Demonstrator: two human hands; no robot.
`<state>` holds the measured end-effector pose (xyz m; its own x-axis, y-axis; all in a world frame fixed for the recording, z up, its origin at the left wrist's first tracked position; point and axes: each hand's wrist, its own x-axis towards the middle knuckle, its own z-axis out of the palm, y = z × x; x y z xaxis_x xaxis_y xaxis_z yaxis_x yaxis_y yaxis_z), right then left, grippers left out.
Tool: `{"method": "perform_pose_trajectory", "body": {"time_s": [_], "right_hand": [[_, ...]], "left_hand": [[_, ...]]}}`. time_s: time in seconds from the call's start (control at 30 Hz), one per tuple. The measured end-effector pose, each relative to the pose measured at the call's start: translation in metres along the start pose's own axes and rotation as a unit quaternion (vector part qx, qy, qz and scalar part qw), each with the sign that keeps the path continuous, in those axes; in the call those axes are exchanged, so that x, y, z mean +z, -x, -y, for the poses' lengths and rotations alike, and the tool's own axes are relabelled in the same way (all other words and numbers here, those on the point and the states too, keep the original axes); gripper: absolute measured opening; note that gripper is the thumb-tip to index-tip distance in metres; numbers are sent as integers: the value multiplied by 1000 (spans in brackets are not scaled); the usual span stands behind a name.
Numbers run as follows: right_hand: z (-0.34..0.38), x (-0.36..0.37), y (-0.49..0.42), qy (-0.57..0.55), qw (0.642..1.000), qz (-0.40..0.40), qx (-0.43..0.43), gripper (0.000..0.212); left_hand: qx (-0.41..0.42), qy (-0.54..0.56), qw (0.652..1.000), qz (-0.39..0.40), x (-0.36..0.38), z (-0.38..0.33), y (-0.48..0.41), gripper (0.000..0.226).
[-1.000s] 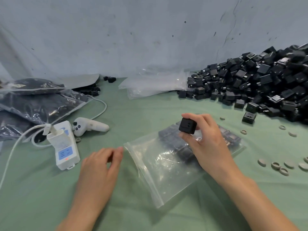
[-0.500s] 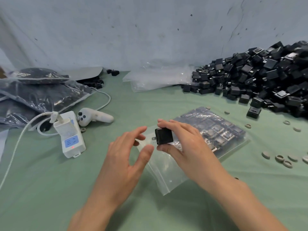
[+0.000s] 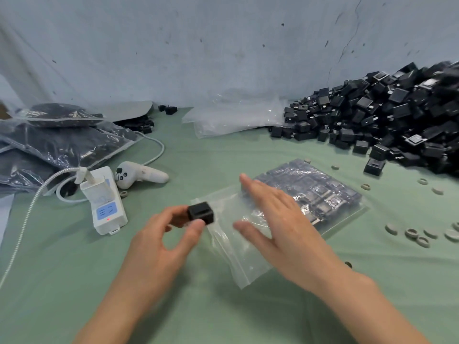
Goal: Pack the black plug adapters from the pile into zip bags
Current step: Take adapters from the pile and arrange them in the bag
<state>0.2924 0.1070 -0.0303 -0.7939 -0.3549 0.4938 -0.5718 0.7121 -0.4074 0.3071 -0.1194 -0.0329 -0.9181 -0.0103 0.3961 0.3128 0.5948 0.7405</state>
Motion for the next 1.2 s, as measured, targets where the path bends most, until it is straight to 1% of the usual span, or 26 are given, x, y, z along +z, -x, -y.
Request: {"method": "perform_pose_trajectory", "body": {"time_s": [0.07, 0.17, 0.27, 0.37, 0.5, 0.57, 0.63, 0.7, 0.77, 0.83, 0.9, 0.97, 1.03, 1.1, 1.2], "right_hand": [[-8, -6, 1, -13, 998, -47, 34, 62], [-19, -11, 2, -6, 993, -82, 84, 56], [-29, -15, 4, 15, 991, -70, 116, 57], [-39, -19, 7, 19, 990, -48, 129, 60], [-51, -26, 7, 25, 984, -73, 159, 65], [-57, -28, 8, 20, 978, -91, 185, 66], [-62, -31, 8, 13, 973, -105, 207, 65], [-64, -32, 9, 9, 969, -111, 219, 64], [-65, -33, 9, 9, 969, -112, 219, 63], [-66, -35, 10, 11, 970, -107, 218, 64], [-67, -36, 9, 12, 970, -102, 220, 64], [-69, -37, 9, 11, 969, -101, 224, 63], [-71, -37, 8, 13, 969, -103, 226, 63], [-73, -38, 6, 12, 968, -106, 226, 64], [-74, -38, 3, 9, 969, -107, 224, 63]], "left_hand": [[-42, -23, 999, -14, -10, 12, -2, 31], [-48, -78, 995, 33, -7, 17, 3, 35], [-20, -91, 993, 76, 9, 11, 5, 39], [25, -115, 988, 102, 25, 7, 4, 45], [62, -149, 975, 155, 44, 0, 1, 69], [77, -172, 965, 182, 51, -2, -2, 74], [92, -186, 958, 199, 55, -3, -7, 69], [101, -172, 958, 208, 56, -4, -11, 62], [90, -151, 957, 231, 54, -3, -14, 52], [50, -110, 957, 264, 52, -1, -16, 45], [1, -47, 959, 281, 49, 0, -16, 54], [-30, 1, 958, 285, 50, -1, -15, 54], [-31, 18, 956, 292, 52, -3, -16, 44], [-21, 12, 951, 308, 55, -3, -20, 34], [-8, 28, 948, 318, 58, -6, -26, 32]]}}
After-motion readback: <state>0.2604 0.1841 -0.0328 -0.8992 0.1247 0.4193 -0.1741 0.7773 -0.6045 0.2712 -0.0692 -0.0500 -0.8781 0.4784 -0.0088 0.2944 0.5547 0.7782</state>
